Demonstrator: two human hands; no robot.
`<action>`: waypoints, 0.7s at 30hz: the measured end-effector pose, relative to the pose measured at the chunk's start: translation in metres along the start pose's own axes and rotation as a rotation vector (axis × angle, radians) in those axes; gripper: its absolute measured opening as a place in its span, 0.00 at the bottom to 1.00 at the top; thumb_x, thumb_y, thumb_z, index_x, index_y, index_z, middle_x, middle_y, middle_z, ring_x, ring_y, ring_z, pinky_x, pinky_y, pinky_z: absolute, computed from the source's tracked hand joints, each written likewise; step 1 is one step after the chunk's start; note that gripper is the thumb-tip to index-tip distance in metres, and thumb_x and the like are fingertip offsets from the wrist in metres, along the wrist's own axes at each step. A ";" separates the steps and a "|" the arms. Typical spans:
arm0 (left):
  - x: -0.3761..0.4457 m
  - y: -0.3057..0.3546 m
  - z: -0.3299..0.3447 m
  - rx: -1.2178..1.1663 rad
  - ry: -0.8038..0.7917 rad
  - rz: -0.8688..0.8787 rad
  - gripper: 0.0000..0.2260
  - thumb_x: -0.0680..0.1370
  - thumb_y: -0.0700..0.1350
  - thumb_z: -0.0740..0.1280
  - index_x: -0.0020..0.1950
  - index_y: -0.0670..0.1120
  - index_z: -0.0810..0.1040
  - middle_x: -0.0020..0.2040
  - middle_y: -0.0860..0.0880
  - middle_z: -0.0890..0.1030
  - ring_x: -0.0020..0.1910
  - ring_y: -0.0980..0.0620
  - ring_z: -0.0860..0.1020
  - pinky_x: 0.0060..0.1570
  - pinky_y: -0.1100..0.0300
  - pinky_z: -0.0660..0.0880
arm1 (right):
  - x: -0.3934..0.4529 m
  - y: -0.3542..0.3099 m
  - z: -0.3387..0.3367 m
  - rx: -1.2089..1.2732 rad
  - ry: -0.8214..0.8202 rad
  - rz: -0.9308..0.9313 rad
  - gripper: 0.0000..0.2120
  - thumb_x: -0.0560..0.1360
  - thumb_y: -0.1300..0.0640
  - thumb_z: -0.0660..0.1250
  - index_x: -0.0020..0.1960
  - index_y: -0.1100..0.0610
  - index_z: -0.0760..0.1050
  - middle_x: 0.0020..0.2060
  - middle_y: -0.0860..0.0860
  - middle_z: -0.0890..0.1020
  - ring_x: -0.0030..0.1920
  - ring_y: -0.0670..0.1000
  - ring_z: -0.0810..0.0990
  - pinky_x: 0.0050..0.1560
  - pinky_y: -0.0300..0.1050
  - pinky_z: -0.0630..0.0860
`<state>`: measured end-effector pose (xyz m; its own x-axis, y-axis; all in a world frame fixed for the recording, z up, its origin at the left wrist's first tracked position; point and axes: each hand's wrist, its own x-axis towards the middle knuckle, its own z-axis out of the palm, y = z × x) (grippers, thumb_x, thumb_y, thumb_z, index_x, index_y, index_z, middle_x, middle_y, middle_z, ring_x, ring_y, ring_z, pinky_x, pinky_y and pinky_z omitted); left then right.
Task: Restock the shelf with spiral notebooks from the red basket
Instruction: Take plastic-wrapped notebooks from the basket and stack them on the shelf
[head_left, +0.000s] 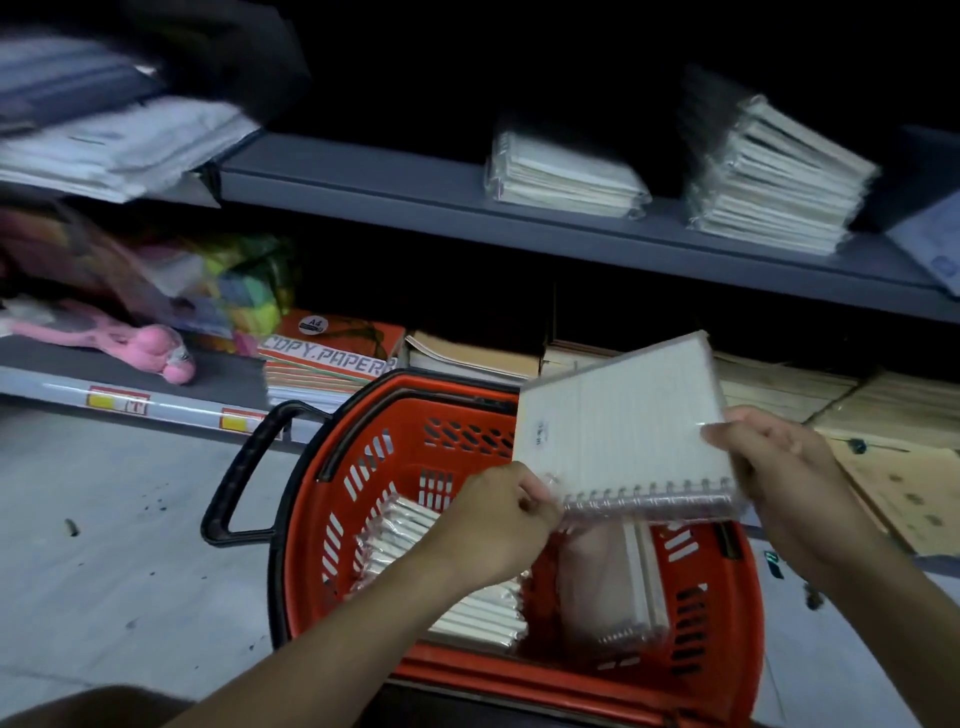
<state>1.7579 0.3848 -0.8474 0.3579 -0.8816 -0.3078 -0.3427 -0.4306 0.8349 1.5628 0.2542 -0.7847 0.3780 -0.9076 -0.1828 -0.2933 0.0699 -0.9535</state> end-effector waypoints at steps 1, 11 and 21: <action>-0.001 0.002 -0.002 -0.049 0.052 -0.017 0.05 0.77 0.50 0.68 0.50 0.49 0.79 0.44 0.51 0.84 0.40 0.54 0.82 0.42 0.60 0.78 | -0.004 -0.001 0.001 0.030 0.003 -0.010 0.09 0.79 0.60 0.65 0.48 0.68 0.75 0.38 0.64 0.82 0.39 0.61 0.81 0.39 0.52 0.77; -0.029 0.042 -0.017 -0.956 0.411 -0.067 0.12 0.78 0.43 0.70 0.58 0.47 0.72 0.53 0.44 0.82 0.44 0.50 0.87 0.50 0.57 0.81 | -0.019 -0.001 0.033 0.426 -0.010 -0.034 0.13 0.72 0.55 0.68 0.49 0.65 0.77 0.40 0.67 0.81 0.39 0.58 0.78 0.45 0.52 0.76; -0.024 0.050 -0.051 -1.077 0.047 0.183 0.19 0.79 0.40 0.63 0.70 0.52 0.74 0.63 0.45 0.83 0.62 0.42 0.81 0.59 0.44 0.77 | -0.021 -0.012 0.073 0.604 -0.312 0.034 0.34 0.57 0.56 0.85 0.57 0.67 0.77 0.52 0.66 0.84 0.47 0.64 0.86 0.37 0.51 0.84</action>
<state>1.7760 0.3940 -0.7749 0.4193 -0.8971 -0.1393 0.5376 0.1217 0.8343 1.6221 0.3029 -0.7871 0.6397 -0.7449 -0.1895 0.1979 0.3978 -0.8959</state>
